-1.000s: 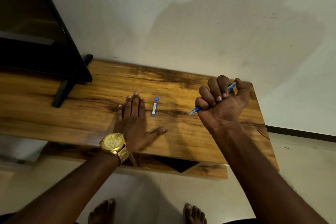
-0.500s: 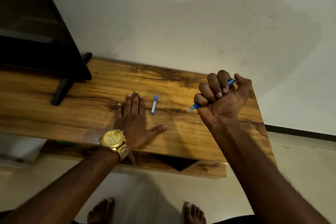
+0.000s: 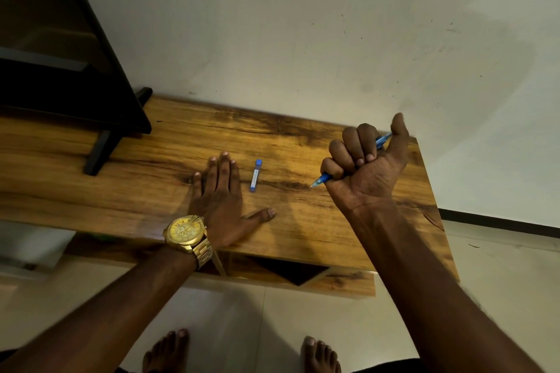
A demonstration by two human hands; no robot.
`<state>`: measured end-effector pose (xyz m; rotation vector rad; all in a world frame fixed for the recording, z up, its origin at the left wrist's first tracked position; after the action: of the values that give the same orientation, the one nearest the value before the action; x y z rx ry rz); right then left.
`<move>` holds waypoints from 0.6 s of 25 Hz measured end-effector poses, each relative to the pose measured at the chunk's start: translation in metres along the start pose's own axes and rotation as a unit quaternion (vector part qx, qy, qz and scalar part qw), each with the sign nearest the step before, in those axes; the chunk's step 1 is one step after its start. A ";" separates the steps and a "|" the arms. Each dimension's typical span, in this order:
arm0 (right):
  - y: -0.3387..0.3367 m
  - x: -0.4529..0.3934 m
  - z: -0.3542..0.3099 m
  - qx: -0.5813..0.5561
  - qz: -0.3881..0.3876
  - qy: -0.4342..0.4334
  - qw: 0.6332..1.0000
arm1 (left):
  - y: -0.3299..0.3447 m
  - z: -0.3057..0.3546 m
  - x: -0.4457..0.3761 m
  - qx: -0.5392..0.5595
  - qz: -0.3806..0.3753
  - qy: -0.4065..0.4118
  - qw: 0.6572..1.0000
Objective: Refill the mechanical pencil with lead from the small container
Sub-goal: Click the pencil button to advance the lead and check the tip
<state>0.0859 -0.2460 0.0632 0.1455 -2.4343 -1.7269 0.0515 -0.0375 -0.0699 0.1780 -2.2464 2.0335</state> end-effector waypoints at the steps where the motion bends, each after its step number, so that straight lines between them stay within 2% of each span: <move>1: -0.001 0.000 0.000 0.004 0.002 0.000 1.000 | 0.000 0.000 0.000 0.000 0.002 0.001 1.000; 15: 0.003 0.000 -0.003 0.010 -0.007 -0.014 1.000 | -0.001 0.000 0.000 0.001 -0.004 0.000 1.000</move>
<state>0.0869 -0.2480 0.0672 0.1424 -2.4784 -1.7218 0.0519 -0.0381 -0.0688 0.1869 -2.2385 2.0323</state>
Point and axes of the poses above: each hand's wrist, its own x-axis away from the middle knuckle, its own y-axis out of the palm, z = x × y, the point moved 10 cm from there along -x, towards the middle knuckle, and after that the axes turned 12 degrees about -x, right-handed, at the moved point
